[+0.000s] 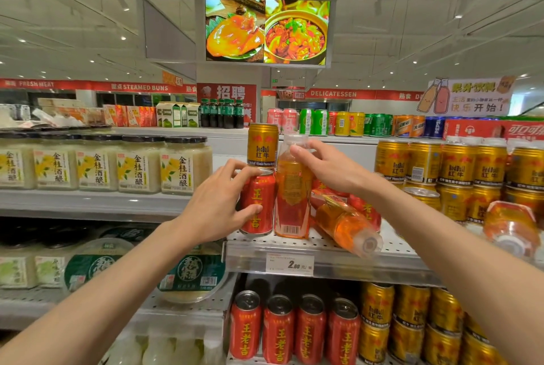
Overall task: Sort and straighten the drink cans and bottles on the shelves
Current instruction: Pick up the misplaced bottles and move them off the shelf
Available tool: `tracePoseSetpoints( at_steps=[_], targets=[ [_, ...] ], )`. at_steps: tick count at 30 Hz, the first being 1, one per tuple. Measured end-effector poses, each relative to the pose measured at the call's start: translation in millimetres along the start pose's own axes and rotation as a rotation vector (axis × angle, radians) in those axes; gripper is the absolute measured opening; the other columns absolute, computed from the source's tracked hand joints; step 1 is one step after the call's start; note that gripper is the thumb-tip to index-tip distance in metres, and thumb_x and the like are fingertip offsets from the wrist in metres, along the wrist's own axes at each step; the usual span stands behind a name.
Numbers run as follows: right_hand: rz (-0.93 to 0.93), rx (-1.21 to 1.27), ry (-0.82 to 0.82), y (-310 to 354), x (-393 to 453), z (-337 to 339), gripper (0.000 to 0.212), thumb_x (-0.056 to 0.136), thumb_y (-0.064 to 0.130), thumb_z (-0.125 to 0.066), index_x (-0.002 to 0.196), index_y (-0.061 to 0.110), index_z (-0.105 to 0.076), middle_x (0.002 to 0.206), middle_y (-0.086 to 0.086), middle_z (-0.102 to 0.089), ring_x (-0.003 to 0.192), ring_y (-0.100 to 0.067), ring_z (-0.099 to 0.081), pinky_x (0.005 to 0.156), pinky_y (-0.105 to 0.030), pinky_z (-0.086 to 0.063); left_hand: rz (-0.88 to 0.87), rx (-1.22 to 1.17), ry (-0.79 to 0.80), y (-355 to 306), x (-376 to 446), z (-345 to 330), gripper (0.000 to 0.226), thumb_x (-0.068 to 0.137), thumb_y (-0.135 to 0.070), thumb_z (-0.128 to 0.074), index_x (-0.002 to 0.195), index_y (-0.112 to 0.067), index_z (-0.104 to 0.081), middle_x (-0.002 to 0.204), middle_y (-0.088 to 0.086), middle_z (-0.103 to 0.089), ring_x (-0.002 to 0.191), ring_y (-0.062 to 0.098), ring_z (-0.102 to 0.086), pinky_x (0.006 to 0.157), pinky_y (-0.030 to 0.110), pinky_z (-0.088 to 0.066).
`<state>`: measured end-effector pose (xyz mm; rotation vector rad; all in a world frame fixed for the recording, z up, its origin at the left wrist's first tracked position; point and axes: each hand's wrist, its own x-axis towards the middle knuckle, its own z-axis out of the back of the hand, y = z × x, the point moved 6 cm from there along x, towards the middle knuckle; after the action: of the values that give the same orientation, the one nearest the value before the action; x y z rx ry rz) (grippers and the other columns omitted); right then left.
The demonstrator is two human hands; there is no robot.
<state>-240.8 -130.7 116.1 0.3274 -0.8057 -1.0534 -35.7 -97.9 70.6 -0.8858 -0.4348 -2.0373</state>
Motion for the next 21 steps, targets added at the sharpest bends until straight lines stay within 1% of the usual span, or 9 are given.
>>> tracePoseSetpoints(
  at_steps=[2,4,8,11,14,16,18,19,21],
  targets=[
    [-0.01,0.038,0.0,-3.9,0.1,-5.2,0.066,0.091,0.073,-0.044,0.137,0.028,-0.051,0.13,0.0,-0.065,0.115,-0.016,-0.064,0.1,-0.044,-0.054,0.001,0.001,-0.011,0.6,-0.6,-1.8,0.068,0.085,-0.052,-0.067,0.142,-0.031,-0.04,0.132,-0.006,-0.043,0.101,0.008,-0.048,0.087,0.03,-0.048],
    [-0.02,0.054,-0.013,-7.7,-0.3,-8.1,0.074,0.083,0.082,-0.044,0.136,0.031,-0.052,0.131,0.002,-0.065,0.117,-0.016,-0.064,0.1,-0.045,-0.055,0.007,0.004,-0.024,0.9,-1.0,-2.7,0.068,0.085,-0.053,-0.067,0.143,-0.031,-0.04,0.133,-0.005,-0.044,0.099,0.007,-0.045,0.088,0.032,-0.047],
    [-0.021,0.039,-0.042,-7.2,-1.2,-9.0,0.073,0.087,0.079,-0.041,0.141,0.031,-0.048,0.137,0.002,-0.062,0.12,-0.016,-0.062,0.1,-0.044,-0.055,0.01,0.019,-0.037,-0.7,-0.8,-3.3,0.068,0.085,-0.053,-0.067,0.143,-0.03,-0.04,0.133,-0.004,-0.045,0.101,0.01,-0.046,0.09,0.035,-0.046],
    [-0.036,0.019,-0.049,-3.8,-4.1,-6.6,0.089,0.078,0.089,-0.037,0.147,0.033,-0.043,0.142,0.003,-0.06,0.124,-0.018,-0.06,0.103,-0.046,-0.053,0.0,0.039,-0.04,-2.2,-1.0,-3.3,0.068,0.085,-0.054,-0.065,0.143,-0.03,-0.038,0.133,-0.003,-0.045,0.1,0.009,-0.045,0.09,0.034,-0.044],
    [-0.033,-0.03,-0.025,-1.9,-10.7,1.6,0.082,0.088,0.08,-0.038,0.155,0.033,-0.032,0.141,0.01,-0.055,0.128,-0.016,-0.056,0.11,-0.043,-0.045,0.002,0.05,-0.033,-3.4,-2.1,-4.0,0.067,0.086,-0.055,-0.062,0.143,-0.03,-0.038,0.134,-0.003,-0.045,0.115,0.015,-0.047,0.096,0.037,-0.044],
    [-0.047,-0.115,-0.026,-3.8,-21.2,12.7,0.079,0.094,0.072,-0.041,0.158,0.028,-0.027,0.136,0.006,-0.057,0.121,-0.016,-0.058,0.102,-0.037,-0.048,0.014,0.046,-0.047,-5.5,-1.6,-3.0,0.064,0.087,-0.053,-0.061,0.142,-0.029,-0.041,0.134,-0.003,-0.046,0.119,0.015,-0.044,0.1,0.038,-0.042],
    [-0.051,-0.226,-0.027,-7.9,-36.5,25.1,0.069,0.096,0.062,-0.049,0.153,0.025,-0.035,0.131,0.005,-0.059,0.113,-0.014,-0.06,0.09,-0.03,-0.052,0.031,0.044,-0.068,-9.4,0.3,-2.1,0.061,0.088,-0.054,-0.06,0.14,-0.027,-0.044,0.133,-0.003,-0.048,0.12,0.014,-0.043,0.102,0.037,-0.039],
    [-0.04,-0.29,-0.022,-10.7,-44.6,29.9,0.063,0.096,0.058,-0.053,0.148,0.025,-0.044,0.131,0.005,-0.061,0.113,-0.013,-0.061,0.089,-0.03,-0.054,0.04,0.041,-0.073,-11.9,1.6,-2.3,0.061,0.088,-0.056,-0.059,0.14,-0.026,-0.045,0.133,-0.003,-0.048,0.12,0.013,-0.042,0.102,0.036,-0.038],
    [-0.017,-0.404,0.002,-15.2,-63.1,37.0,0.055,0.094,0.057,-0.057,0.138,0.023,-0.056,0.131,0.004,-0.064,0.114,-0.013,-0.061,0.092,-0.033,-0.056,0.053,0.022,-0.073,-17.8,5.3,-3.7,0.063,0.089,-0.059,-0.057,0.14,-0.025,-0.044,0.132,-0.003,-0.05,0.12,0.013,-0.041,0.103,0.035,-0.037]
  ],
)
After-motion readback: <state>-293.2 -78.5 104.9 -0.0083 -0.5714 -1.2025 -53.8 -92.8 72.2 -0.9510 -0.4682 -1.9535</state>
